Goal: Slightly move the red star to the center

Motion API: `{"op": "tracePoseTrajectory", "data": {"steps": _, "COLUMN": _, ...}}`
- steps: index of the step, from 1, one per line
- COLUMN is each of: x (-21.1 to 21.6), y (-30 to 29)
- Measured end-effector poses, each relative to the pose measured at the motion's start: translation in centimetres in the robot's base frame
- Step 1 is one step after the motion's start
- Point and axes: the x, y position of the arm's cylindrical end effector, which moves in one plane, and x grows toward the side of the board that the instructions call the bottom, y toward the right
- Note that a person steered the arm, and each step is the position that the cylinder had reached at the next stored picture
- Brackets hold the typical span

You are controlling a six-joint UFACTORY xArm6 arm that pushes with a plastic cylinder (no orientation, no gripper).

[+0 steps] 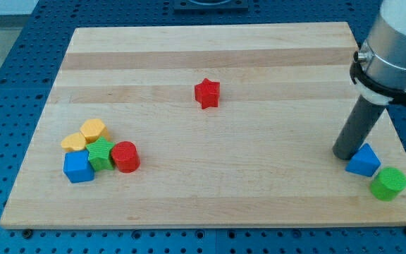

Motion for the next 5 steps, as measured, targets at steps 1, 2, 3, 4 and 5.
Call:
{"op": "tracePoseTrajectory", "data": {"steps": 1, "x": 0.0, "y": 0.4}}
{"op": "tracePoseTrajectory", "data": {"steps": 2, "x": 0.0, "y": 0.4}}
{"op": "tracePoseTrajectory", "data": {"steps": 3, "x": -3.1, "y": -1.3}}
{"op": "tracePoseTrajectory", "data": {"steps": 4, "x": -8.8, "y": -4.7}}
{"op": "tracePoseTrajectory", "data": {"steps": 5, "x": -15.3, "y": -7.6}}
